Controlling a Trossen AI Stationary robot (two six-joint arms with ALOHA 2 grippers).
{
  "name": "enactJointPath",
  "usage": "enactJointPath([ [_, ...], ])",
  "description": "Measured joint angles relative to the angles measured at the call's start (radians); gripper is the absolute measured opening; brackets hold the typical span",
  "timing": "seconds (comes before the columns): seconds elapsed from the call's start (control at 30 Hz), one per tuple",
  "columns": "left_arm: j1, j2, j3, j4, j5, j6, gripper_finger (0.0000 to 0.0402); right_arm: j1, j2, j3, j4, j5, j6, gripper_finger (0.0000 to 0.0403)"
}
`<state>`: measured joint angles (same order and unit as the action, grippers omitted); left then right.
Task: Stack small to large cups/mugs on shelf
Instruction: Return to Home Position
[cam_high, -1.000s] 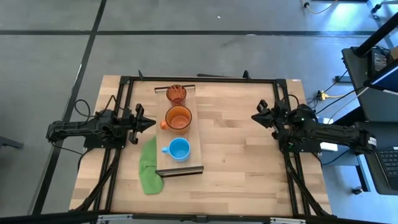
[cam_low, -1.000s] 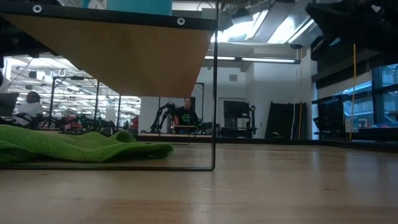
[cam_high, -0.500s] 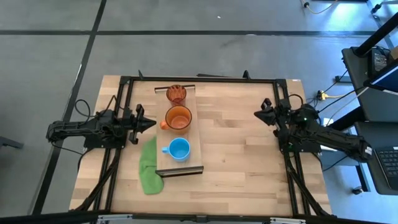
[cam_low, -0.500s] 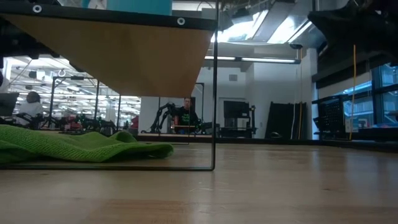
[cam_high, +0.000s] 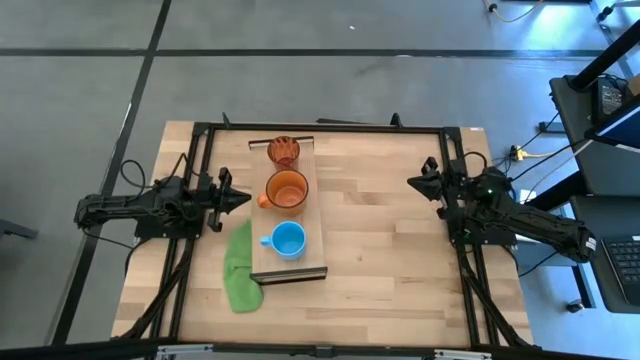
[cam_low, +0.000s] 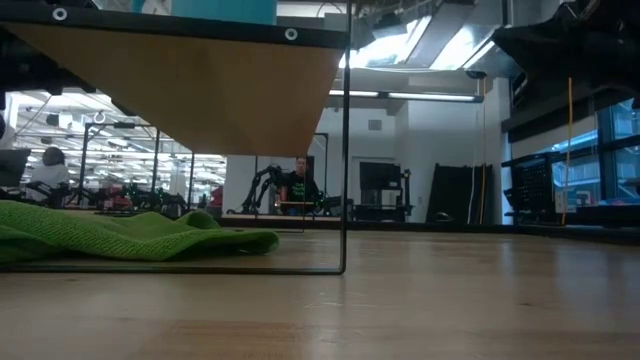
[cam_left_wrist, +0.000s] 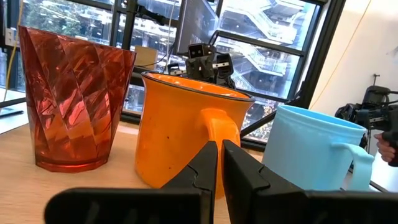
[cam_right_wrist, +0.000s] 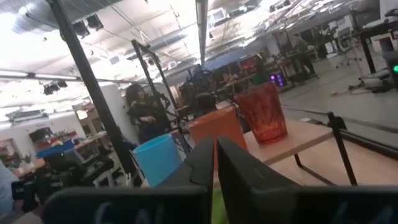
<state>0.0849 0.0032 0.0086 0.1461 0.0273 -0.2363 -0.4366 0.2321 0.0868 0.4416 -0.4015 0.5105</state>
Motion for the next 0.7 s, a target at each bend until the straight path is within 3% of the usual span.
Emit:
enactJointPath([
  [0.5,0.0,0.0,0.0,0.0,0.0,-0.026,0.0016,-0.005,-0.02,0.0,-0.01,0.006,-0.018,0.0023],
  [0.7,0.0,0.0,0.0,0.001,0.0,-0.026,0.0016,0.0,-0.047,0.003,0.147,-0.014,0.039,0.0023],
])
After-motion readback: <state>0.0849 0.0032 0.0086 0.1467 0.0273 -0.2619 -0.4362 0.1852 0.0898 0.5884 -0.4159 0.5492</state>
